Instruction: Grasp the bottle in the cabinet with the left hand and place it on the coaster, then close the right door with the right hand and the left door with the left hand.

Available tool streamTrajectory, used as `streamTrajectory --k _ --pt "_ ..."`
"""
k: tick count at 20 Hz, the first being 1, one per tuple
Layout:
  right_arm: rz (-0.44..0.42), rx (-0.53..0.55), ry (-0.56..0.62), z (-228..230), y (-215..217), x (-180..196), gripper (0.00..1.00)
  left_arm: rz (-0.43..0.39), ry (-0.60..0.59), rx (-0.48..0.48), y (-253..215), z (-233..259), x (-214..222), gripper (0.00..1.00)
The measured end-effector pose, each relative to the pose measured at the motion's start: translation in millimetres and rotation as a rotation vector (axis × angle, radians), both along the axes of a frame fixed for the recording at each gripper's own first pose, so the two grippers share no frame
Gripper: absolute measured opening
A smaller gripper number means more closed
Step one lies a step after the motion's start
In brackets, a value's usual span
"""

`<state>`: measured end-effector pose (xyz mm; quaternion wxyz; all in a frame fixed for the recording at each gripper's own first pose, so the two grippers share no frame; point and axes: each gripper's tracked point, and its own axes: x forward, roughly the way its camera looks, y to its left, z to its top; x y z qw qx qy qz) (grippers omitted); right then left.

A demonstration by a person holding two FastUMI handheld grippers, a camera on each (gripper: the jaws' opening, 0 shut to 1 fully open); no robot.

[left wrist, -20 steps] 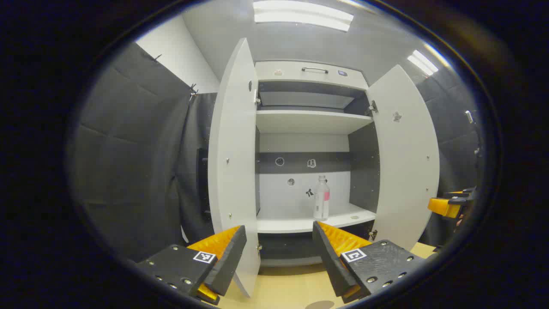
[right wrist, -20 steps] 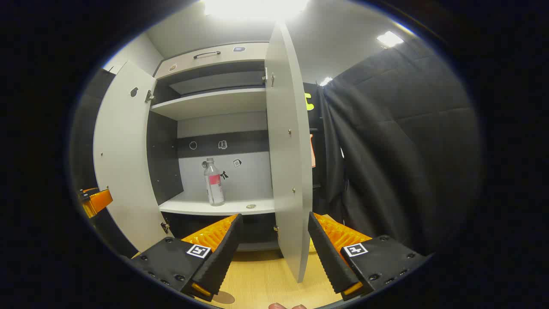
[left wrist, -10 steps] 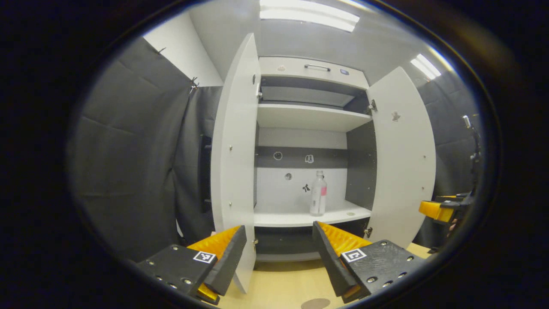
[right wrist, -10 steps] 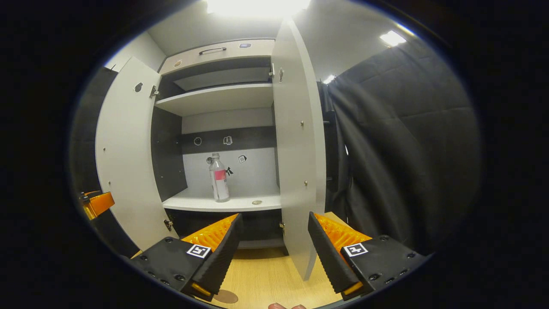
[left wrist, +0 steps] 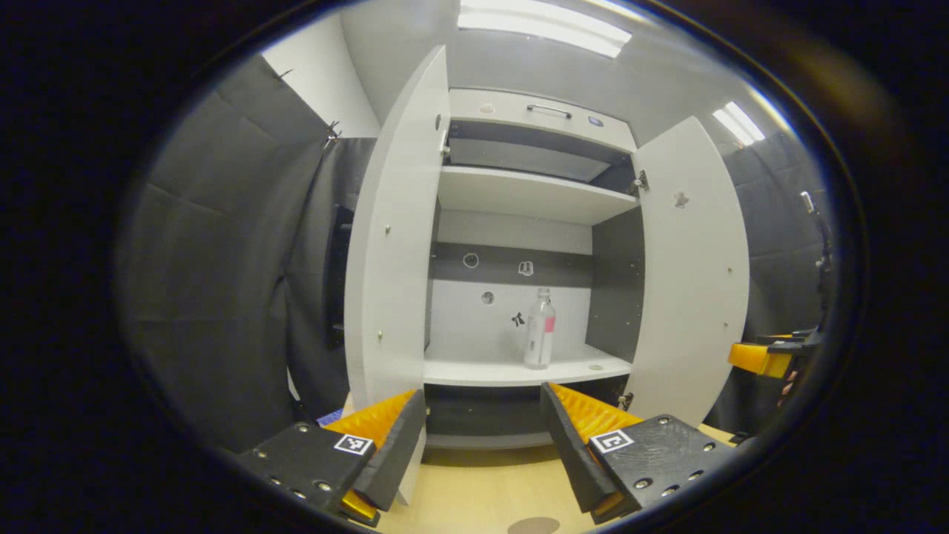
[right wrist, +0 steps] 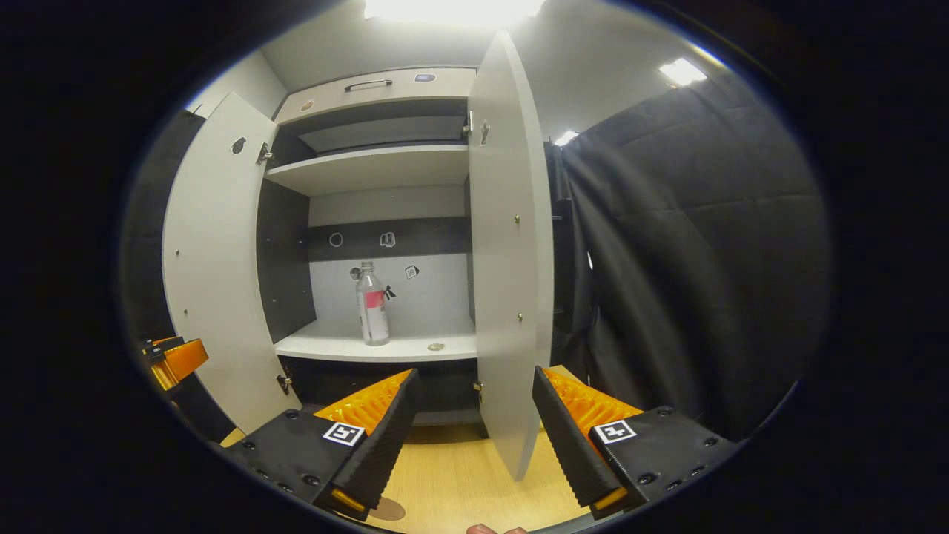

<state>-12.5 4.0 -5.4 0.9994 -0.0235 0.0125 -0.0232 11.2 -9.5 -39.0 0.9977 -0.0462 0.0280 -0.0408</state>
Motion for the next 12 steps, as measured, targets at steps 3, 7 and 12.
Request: streamTrajectory --k 3,7,12 --pt "-0.037 0.000 0.012 2.1 -15.8 -7.4 0.92 -0.025 0.003 -0.030 -10.1 -4.7 12.1 0.90" --pt "-0.102 0.000 0.027 3.4 -45.4 -23.0 0.96 -0.117 0.039 -0.120 -50.1 -14.4 29.3 0.90" --pt "-0.226 0.014 0.001 14.3 -98.0 -38.5 0.96 -0.165 0.044 -0.128 -88.3 -10.5 69.4 0.90"
